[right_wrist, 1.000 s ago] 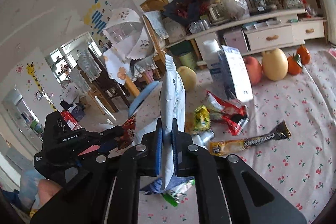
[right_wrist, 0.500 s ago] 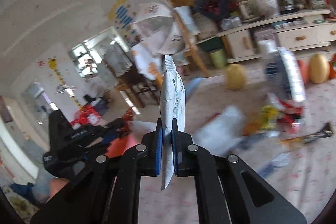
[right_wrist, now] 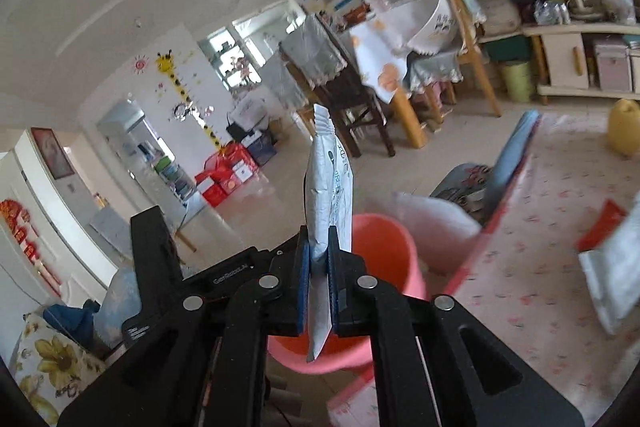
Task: Collect trash
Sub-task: 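Carry both held wrappers to the pink bucket and release them inside, then return both tools to the table toward the remaining trash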
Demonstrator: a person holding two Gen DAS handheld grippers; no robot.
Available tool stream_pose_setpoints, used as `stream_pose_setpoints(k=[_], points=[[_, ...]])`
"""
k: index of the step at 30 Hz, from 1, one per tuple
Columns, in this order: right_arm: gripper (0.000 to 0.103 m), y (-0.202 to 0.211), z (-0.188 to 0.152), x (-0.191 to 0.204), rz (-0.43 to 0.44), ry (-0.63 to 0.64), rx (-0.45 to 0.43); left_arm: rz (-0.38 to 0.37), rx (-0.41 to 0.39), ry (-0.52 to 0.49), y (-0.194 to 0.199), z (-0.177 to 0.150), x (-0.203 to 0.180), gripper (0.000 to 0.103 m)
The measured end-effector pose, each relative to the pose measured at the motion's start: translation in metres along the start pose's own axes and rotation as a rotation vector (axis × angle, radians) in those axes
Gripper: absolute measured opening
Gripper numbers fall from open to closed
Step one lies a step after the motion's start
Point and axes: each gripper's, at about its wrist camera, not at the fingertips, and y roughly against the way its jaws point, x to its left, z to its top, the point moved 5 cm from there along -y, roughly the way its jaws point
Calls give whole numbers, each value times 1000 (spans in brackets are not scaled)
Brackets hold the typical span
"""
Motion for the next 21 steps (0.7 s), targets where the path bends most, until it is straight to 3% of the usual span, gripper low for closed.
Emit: stream_pose_setpoints(k=[3,4,5,6,7,12,18,21], points=[[17,-36,-11,-5,-48,-14,64,55,11,40,-5,9,21,38],[24,-44,-16,-9,-61,-26,83,74,11,43,-5,11,23,54],[44,-49,-22,-14,-62,-52,102,98,8,39,-6,13,26,65],[65,-49,-27,-17,-71,-72,105,109,-2,25,-5,15,25,67],[71,-44,-29,-23,-85,-85,99,121,-15,3,-4,16,22,70],[87,-3,-38,-39,-251,-21,54,159,-109,-134,7,18,0,82],[91,58,-47,-53,-394,74,-12,78,-203,-403,18,-5,-66,87],[92,85,-52,-63,-427,75,-36,50,-192,-506,14,-21,-93,88]])
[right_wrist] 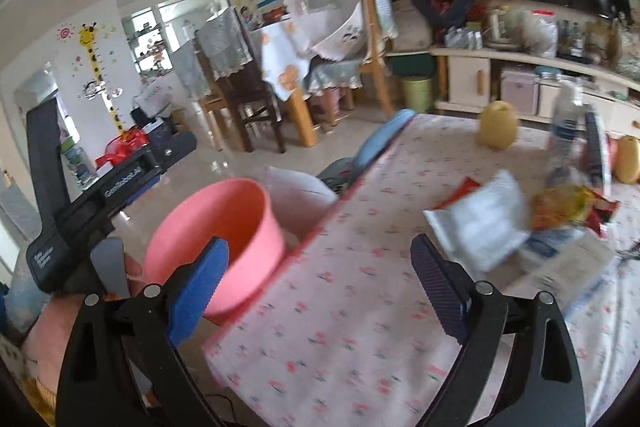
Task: Collect trash
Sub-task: 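Return both tools to the table toward the remaining trash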
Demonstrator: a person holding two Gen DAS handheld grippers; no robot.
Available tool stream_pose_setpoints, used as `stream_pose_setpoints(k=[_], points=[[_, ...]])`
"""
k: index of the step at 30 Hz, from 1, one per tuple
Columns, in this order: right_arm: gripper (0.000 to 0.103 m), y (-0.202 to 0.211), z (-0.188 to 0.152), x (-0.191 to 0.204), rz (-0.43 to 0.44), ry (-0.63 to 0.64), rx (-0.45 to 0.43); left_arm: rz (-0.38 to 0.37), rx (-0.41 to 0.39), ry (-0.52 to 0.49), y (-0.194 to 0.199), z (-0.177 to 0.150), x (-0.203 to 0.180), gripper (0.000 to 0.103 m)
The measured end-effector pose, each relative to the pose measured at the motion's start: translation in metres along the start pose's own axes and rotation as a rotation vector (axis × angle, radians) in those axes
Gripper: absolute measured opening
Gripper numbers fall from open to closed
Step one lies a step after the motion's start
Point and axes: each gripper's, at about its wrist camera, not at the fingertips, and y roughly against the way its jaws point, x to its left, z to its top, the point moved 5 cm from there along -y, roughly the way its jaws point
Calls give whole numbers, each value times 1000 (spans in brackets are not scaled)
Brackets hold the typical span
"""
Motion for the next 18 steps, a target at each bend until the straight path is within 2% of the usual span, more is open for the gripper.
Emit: stream_pose_setpoints(k=[5,8,11,16,18], points=[[94,26,-12,-31,-54,-20,-19,-43,16,-188,-1,-8,-53,88],[94,41,-15,-47,-66,-46,-38,-87,46,-253,-1,-21,-80,88],[94,51,-15,-63,-77,-78,-57,-125,75,-289,-4,-30,-100,88],[94,69,-13,-84,-114,-103,-81,-177,73,-310,-2,-41,-123,88],[96,74,-13,-91,-130,-111,-89,-170,74,-330,-4,-45,-134,88]])
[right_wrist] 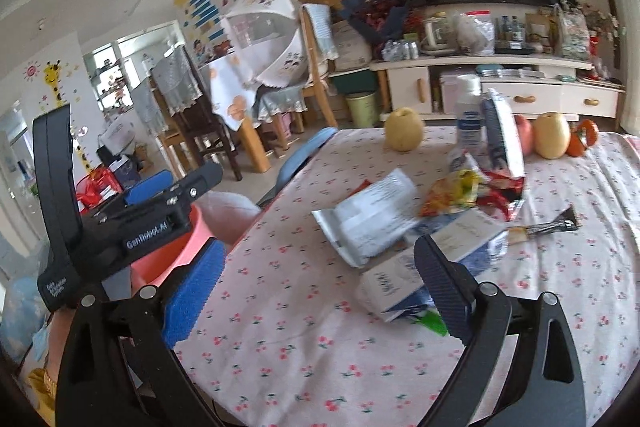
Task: Collect trash
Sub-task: 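Return both tools to the table toward the remaining trash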
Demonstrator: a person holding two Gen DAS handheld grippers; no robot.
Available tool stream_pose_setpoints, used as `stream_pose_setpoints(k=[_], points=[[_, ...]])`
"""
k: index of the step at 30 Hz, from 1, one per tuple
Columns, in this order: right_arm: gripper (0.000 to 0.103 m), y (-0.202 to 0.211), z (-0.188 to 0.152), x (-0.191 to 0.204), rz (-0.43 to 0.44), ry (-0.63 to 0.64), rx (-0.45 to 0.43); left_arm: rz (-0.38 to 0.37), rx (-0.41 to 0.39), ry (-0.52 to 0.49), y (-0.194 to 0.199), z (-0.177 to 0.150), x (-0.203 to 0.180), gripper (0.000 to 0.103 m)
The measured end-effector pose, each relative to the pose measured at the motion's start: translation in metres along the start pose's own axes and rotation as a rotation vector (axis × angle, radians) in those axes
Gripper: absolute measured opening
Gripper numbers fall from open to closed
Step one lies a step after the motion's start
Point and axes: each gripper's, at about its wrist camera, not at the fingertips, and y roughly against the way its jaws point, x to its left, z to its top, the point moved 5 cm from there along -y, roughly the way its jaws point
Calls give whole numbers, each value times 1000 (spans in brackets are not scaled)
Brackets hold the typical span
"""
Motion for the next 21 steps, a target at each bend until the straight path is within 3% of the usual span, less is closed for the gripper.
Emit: stream_pose_setpoints(k=[13,21], points=[[97,32,11,-88,-104,-167,-42,-56,63,-129,-21,-13,-61,88],[97,48,15,-153,-156,-310,-37,-189,141,-192,-31,-26,-103,88]])
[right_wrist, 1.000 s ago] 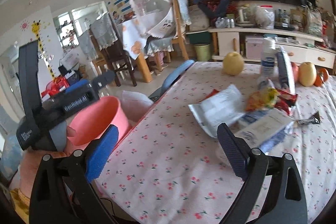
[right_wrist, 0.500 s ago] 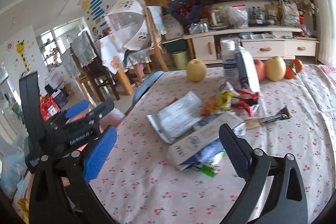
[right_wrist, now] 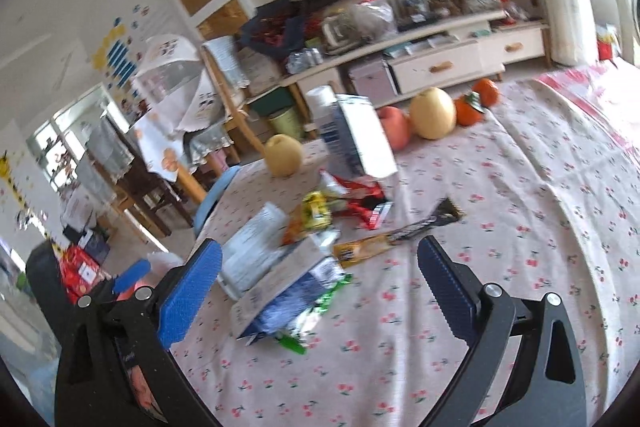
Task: Collect trash
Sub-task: 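Return both tools to the table toward the remaining trash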
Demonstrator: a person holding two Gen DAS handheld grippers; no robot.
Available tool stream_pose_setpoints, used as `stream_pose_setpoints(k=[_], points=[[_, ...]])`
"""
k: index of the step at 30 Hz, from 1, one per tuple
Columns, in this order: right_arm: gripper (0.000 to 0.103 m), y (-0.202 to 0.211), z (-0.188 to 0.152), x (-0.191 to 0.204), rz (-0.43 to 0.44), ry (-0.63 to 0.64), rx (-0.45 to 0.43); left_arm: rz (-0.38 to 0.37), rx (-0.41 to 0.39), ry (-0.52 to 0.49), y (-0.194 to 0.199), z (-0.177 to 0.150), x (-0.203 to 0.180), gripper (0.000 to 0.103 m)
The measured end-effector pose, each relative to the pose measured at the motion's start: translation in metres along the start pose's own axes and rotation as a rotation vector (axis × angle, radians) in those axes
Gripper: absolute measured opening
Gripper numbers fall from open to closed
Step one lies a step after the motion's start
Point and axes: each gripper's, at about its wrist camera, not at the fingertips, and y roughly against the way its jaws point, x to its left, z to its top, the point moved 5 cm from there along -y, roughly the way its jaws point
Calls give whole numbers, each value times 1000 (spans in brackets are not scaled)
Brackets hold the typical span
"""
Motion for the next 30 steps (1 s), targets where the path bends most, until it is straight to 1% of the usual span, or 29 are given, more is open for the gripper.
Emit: stream_pose_setpoints(k=[2,5,7,9,11,15,17,19,20,21,23,25,26,27,30], points=[[97,1,4,-14,-3,-29,3,-53,18,-4,-5,-1,-10,88],[97,-1,10,-38,-2,-91,18,-105,58,-2,-16,-1,-24,88],[97,-3,12,-53,0,-138,36,-128,79,-10,-23,-3,-33,88],[97,-12,11,-70,-5,-180,79,-148,99,-35,-31,-3,-44,88],[97,-22,8,-82,0,-215,133,-158,109,-56,-37,-4,-52,88],[97,-42,-1,-94,90,-304,220,-168,134,-77,-50,-4,-62,88],[97,-49,-3,-93,112,-312,243,-172,146,-76,-57,-5,-65,88],[96,-55,-2,-91,115,-299,251,-177,162,-77,-64,-6,-67,88],[95,-58,0,-91,114,-290,255,-180,172,-77,-68,-6,-68,88],[88,-61,1,-90,111,-281,258,-184,179,-76,-71,-6,-68,88],[78,-71,1,-92,106,-275,277,-187,194,-70,-77,-6,-68,88],[77,-79,-2,-94,96,-271,299,-189,206,-53,-81,-6,-67,88],[75,-83,-3,-95,83,-267,306,-186,214,-40,-83,-6,-64,88],[70,-86,-4,-95,75,-264,313,-183,223,-24,-86,-7,-62,88],[67,-98,-5,-95,63,-252,327,-201,242,19,-91,-9,-60,88]])
